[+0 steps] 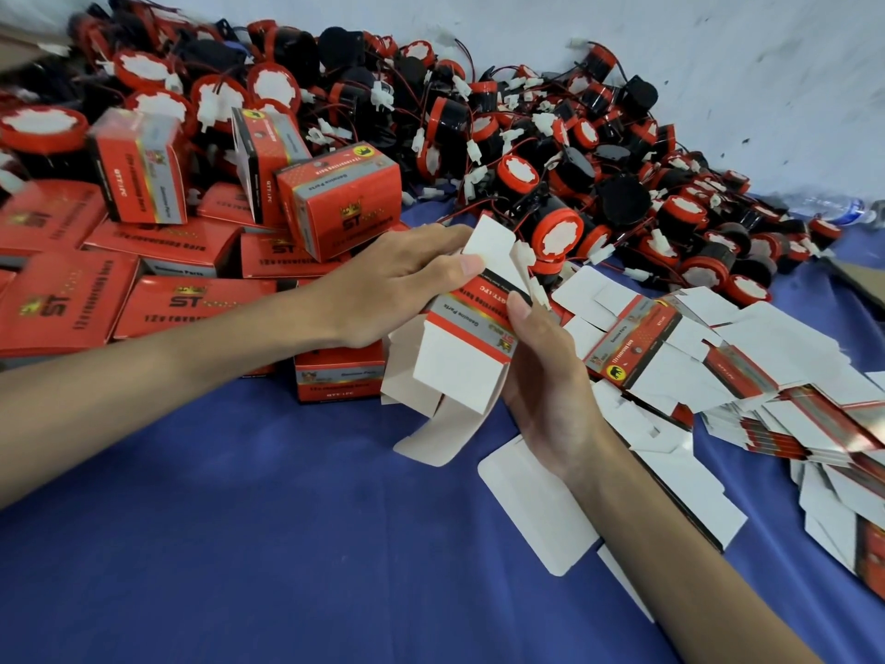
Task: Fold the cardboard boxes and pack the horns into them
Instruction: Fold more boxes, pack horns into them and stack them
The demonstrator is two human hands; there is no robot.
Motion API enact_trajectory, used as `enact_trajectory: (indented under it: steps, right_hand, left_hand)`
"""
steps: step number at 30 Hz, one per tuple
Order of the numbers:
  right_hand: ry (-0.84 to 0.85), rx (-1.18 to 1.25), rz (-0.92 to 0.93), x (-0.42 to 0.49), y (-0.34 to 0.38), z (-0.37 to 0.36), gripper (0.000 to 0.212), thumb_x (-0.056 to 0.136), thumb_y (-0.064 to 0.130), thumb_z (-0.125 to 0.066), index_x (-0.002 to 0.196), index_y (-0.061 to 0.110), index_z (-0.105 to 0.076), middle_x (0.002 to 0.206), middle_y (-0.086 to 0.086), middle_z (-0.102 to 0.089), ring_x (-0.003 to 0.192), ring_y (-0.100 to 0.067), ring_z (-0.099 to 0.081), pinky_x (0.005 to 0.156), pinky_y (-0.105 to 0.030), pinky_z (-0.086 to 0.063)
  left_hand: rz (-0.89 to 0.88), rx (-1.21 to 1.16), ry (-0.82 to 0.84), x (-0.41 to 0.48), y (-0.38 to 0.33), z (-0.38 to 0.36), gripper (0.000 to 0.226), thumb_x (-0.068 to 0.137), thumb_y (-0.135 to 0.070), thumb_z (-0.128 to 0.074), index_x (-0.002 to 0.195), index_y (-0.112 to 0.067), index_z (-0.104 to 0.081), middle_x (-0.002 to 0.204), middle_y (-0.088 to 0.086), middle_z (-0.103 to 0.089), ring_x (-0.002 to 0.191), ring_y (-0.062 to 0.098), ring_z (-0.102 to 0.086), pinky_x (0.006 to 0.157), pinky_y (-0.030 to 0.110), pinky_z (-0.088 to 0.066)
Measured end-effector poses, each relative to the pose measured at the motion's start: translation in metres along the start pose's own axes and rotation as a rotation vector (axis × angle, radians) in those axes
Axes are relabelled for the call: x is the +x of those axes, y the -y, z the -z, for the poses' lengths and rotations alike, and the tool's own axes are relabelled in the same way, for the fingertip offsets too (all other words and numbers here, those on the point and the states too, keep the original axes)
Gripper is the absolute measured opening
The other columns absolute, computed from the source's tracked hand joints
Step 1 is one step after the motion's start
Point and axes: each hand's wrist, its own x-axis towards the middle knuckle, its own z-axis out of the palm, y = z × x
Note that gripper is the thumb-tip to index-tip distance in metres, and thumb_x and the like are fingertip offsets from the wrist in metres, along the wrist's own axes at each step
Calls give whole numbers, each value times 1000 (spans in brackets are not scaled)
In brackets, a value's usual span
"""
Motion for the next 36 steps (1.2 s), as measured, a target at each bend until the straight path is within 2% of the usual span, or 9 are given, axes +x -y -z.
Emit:
enact_trajectory:
  steps: [5,10,12,19,22,24,30,33,36]
  right_hand:
    - [3,-14,2,0,-1,1,72,74,49,-60,136,14,-49,116,-11,-67,111,-29,-63,95,-47,-49]
    - [-8,-6,-11,0,0,1,63,79,45,-58,134,14,-50,118,-10,-67,113,-28,-63,92,-39,-52]
    - [-14,-6,-12,0,1,0,66,78,46,-58,134,13,-50,118,-11,-67,113,-28,-63,91,-39,-53]
    - [-17,34,12,-2,1,-1,77,73,46,-61,139,9,-46,122,-16,-64,114,-31,-61,93,-40,-52]
    - [-3,75,16,-2,1,-2,78,71,45,-63,139,9,-46,123,-17,-63,114,-32,-61,93,-40,-51]
    - [-4,88,15,-2,1,-1,74,73,43,-63,137,9,-48,122,-16,-64,113,-31,-61,92,-39,-52]
    - [-11,49,45,-2,1,0,58,83,34,-57,136,12,-49,119,-15,-65,111,-30,-63,93,-42,-52]
    - [-20,34,67,-2,0,-1,47,84,32,-56,128,17,-54,120,-16,-64,110,-30,-64,93,-47,-51]
    - [-28,33,81,-2,1,-3,35,83,32,-57,116,20,-55,116,-11,-65,105,-27,-66,82,-46,-55]
  left_hand:
    - [-3,-5,-1,0,0,-1,49,94,-37,-37,111,5,-56,97,17,-59,85,16,-60,72,17,-46]
    - [7,-28,9,0,-1,0,48,94,-37,-37,111,4,-55,96,16,-60,84,13,-62,71,17,-47]
    - [5,-43,10,0,-2,0,47,95,-36,-37,110,4,-55,94,15,-60,80,9,-62,70,15,-46]
    - [3,-23,-5,-1,-4,-1,46,95,-36,-37,115,1,-56,93,12,-63,80,12,-63,68,18,-48]
    - [0,7,-15,-2,-4,-1,47,95,-40,-39,118,-2,-57,93,8,-65,81,13,-65,69,27,-51]
    - [12,7,-10,-2,-4,0,47,95,-40,-39,118,-4,-58,92,5,-66,80,13,-66,68,28,-51]
    - [35,-62,23,-4,-4,0,37,97,-34,-38,120,-14,-59,86,-6,-69,77,6,-67,63,14,-46]
    - [38,-104,33,-4,-5,0,32,98,-33,-37,119,-18,-57,83,-12,-68,76,5,-66,63,12,-45]
    - [27,-121,11,-3,-7,1,27,97,-33,-39,118,-25,-55,84,-13,-66,76,4,-66,64,14,-46]
